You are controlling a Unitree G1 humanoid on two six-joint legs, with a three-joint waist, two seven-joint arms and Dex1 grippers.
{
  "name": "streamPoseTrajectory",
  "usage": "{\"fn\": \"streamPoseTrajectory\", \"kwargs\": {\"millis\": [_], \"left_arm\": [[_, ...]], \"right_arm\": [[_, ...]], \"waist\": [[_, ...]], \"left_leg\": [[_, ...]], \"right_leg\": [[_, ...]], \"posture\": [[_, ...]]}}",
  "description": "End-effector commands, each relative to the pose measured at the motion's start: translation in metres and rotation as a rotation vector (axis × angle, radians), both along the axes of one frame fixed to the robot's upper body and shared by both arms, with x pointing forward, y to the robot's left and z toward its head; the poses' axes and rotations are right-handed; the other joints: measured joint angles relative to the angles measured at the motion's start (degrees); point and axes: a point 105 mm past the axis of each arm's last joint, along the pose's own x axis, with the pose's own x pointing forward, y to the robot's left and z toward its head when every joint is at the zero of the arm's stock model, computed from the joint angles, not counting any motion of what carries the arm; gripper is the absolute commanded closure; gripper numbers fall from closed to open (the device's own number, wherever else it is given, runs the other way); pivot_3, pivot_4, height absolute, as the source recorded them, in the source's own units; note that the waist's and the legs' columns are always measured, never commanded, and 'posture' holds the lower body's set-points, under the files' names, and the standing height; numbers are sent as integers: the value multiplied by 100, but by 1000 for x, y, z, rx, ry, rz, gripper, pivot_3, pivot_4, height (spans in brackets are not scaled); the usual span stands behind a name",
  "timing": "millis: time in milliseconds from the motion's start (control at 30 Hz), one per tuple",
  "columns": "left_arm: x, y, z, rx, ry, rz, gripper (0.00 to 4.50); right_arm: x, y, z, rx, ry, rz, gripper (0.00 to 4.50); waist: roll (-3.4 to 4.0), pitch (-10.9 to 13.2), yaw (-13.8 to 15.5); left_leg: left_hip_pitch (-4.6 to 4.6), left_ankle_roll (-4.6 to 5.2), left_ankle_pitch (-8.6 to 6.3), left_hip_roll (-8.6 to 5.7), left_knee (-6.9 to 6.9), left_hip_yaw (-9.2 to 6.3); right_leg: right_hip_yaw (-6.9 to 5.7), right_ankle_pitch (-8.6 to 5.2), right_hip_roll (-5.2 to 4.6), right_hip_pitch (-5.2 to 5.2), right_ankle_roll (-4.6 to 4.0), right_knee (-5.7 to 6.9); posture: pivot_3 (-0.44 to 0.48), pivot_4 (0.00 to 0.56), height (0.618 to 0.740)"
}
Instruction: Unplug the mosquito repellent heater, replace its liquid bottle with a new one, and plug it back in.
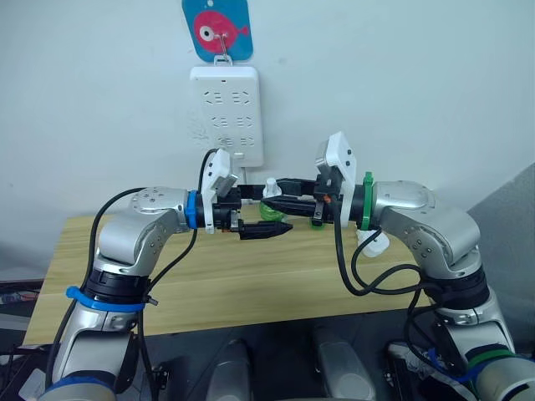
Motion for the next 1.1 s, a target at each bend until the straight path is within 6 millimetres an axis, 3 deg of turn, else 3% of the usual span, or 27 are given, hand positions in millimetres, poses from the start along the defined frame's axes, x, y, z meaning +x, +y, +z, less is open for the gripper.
{"fn": "streamPoseTrajectory", "kwargs": {"millis": [33,233,400,533,667,800,1100], "left_arm": [[-2,-4,13,-13,-56,-22,407],[-1,-4,18,-32,-55,-20,2160],[-2,-3,18,-18,-71,-31,2164],[-9,-6,17,4,-94,-81,2164],[-15,-7,15,33,-108,-116,2164],[-13,-8,13,32,-116,-105,2164],[-2,-2,7,13,-148,12,2164]], "right_arm": [[-10,2,19,41,-64,35,3463],[-13,3,18,45,-53,40,3463],[-18,3,17,37,-45,79,3463],[-34,3,11,-53,-27,329,3463],[-25,-2,7,-169,-53,489,3463],[-18,-10,16,-184,-61,508,3463],[-2,-48,34,-62,-135,135,266]], "waist": [[0,0,-6],[0,-3,-18],[1,-4,-28],[1,-4,-27],[1,-4,-36],[1,-4,-40],[1,-4,-31]], "left_leg": [[0,0,0,0,4,0],[1,0,0,-1,7,-1],[1,0,0,0,7,-1],[0,0,0,-3,8,0],[7,4,-2,-1,9,2],[8,14,-8,3,8,1],[3,4,-2,-3,10,2]], "right_leg": [[1,0,0,0,0,4],[1,0,1,0,0,8],[1,0,1,0,0,9],[2,0,0,-1,0,8],[4,0,4,2,0,10],[3,0,9,2,0,11],[3,0,-3,1,0,9]], "posture": [[-145,149,725],[-146,150,725],[-144,153,725],[-141,165,725],[-135,177,725],[-145,175,725],[-156,180,725]]}}
